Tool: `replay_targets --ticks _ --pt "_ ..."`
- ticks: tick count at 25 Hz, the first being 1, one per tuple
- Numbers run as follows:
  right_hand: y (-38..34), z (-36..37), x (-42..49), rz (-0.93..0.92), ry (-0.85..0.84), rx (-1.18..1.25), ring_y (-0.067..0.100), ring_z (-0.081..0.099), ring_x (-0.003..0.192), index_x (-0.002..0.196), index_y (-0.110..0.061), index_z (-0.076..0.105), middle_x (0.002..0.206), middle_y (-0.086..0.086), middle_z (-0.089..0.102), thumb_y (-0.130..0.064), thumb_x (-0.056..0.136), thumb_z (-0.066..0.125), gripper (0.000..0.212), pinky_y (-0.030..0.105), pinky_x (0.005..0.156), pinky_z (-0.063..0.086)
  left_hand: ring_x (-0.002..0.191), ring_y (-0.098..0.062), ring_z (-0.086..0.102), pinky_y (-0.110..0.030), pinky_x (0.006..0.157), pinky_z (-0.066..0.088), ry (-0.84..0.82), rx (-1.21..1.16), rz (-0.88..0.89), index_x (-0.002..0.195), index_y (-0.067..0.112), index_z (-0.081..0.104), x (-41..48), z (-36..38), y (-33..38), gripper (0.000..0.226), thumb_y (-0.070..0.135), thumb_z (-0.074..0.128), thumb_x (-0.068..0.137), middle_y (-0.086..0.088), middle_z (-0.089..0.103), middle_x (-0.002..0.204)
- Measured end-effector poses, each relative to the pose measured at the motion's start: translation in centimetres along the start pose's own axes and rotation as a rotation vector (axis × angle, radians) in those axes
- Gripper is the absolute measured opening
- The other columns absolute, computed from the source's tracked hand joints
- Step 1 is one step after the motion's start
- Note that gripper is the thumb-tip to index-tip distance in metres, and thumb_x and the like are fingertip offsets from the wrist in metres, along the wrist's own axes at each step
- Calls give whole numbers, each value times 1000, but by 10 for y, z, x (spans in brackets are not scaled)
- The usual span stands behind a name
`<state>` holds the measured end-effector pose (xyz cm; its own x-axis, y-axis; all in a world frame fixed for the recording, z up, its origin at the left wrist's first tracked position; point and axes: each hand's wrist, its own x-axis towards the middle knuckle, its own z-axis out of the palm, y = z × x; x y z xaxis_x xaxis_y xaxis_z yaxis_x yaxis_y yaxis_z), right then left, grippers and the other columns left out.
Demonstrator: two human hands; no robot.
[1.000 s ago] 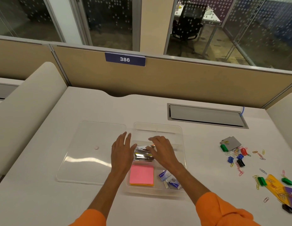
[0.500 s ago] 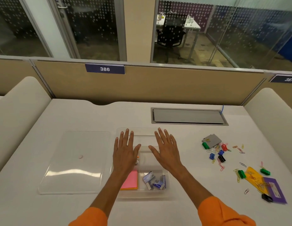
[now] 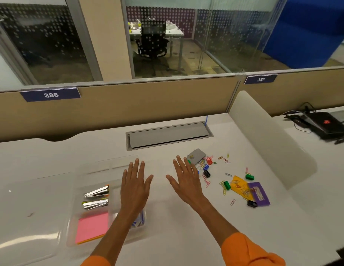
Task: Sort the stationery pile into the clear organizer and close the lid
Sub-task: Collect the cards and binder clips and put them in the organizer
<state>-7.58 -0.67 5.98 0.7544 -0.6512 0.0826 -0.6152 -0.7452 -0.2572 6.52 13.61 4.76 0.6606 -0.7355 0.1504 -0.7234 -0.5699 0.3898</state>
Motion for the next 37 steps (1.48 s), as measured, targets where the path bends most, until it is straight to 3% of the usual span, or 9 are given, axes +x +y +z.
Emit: replay_targets --ticks 5,11,15,20,28,31,34,37 --pt "65 -19 -14 104 26 -12 22 14 149 152 -22 25 160 1 19 -64 95 22 70 37 117 -2 150 -21 14 -42 121 11 -52 -16 71 154 20 26 9 28 61 74 63 13 95 -2 17 162" --pt "128 -27 -31 187 30 1 18 11 149 153 -24 21 161 -3 16 -63 94 15 70 34 116 -5 151 -20 12 -39 120 8 -129 -35 130 155 21 21 18 60 117 77 67 12 93 1 12 162" --pt "154 -26 -39 212 32 4 21 16 149 152 -22 26 160 0 22 -68 89 -4 84 41 119 8 151 -19 9 -37 120 7 -193 -34 136 155 23 15 23 74 143 78 65 14 90 2 10 163" --pt "184 -25 -46 276 -28 12 20 14 149 151 -22 26 161 -1 19 -57 98 24 64 38 119 7 151 -20 13 -37 120 12 -239 -48 146 156 24 16 25 86 167 70 61 25 96 0 14 163" --pt "247 -35 -69 440 -41 25 22 27 144 149 -20 29 157 2 29 -45 99 38 56 43 116 18 150 -21 17 -38 120 15 -292 -85 169 155 24 18 26 100 200 64 51 33 99 -1 17 163" --pt "273 -40 -85 593 -19 80 23 38 134 145 -16 35 147 5 42 -43 94 53 60 40 106 29 150 -22 20 -39 119 20 -323 -82 150 155 24 19 29 107 207 68 56 28 95 -1 19 163" --pt "292 -44 -96 794 -65 109 28 44 121 133 -14 43 130 9 49 -53 79 68 70 39 94 37 149 -23 22 -41 118 24 -334 -73 145 155 24 21 29 112 212 73 59 24 91 -2 21 162" --pt "305 -43 -101 920 -150 199 30 46 117 122 -12 46 123 12 50 -59 66 77 80 40 92 39 149 -24 23 -42 118 25 -337 -76 161 154 22 23 28 114 215 73 58 25 91 -3 23 162"
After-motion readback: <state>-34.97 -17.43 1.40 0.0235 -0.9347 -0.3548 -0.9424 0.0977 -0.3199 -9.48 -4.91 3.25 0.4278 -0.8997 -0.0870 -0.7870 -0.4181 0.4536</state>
